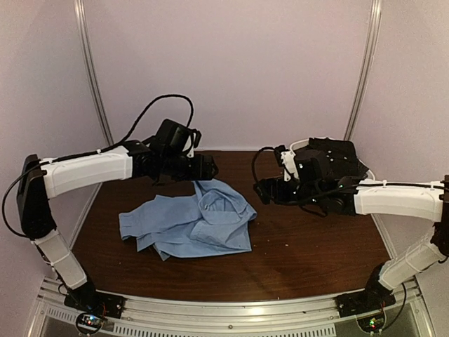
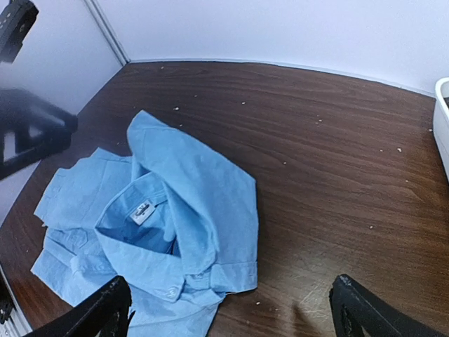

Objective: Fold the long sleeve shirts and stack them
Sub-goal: Flatten out the crumpled shirt at the center of the board.

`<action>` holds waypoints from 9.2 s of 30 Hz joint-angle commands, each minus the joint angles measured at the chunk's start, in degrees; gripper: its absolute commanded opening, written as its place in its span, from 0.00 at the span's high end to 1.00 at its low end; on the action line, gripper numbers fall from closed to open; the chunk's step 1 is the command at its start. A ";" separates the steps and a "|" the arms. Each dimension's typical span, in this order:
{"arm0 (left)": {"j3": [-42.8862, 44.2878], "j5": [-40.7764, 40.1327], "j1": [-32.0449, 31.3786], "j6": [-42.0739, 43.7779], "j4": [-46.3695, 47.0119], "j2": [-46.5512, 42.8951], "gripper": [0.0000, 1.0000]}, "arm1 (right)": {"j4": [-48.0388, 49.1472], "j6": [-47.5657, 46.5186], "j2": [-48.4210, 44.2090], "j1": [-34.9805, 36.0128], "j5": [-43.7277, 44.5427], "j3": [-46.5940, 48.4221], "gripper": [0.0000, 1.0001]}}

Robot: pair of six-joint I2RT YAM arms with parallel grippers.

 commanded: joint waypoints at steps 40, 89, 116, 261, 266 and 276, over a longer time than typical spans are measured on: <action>0.01 4.00 13.10 2.08 9.08 11.56 0.98 | -12.55 6.99 26.81 25.59 31.67 16.81 0.91; 33.66 -3.53 23.91 18.29 -24.51 -13.58 1.00 | -28.64 -13.76 9.83 -7.78 -9.17 55.62 1.00; -12.65 10.65 26.34 9.70 -2.98 -9.87 0.34 | -14.77 0.37 12.63 -5.59 -6.40 5.35 0.16; 47.01 11.66 19.10 -6.56 9.95 49.47 0.43 | -10.22 12.31 11.38 14.61 -0.45 -5.34 0.38; 47.22 11.97 19.95 -3.56 9.65 47.48 0.39 | -9.81 11.98 12.45 14.61 -0.05 -4.44 0.37; 38.30 11.80 20.64 -1.17 10.58 38.34 0.39 | -13.88 7.83 14.56 12.22 3.14 5.90 0.36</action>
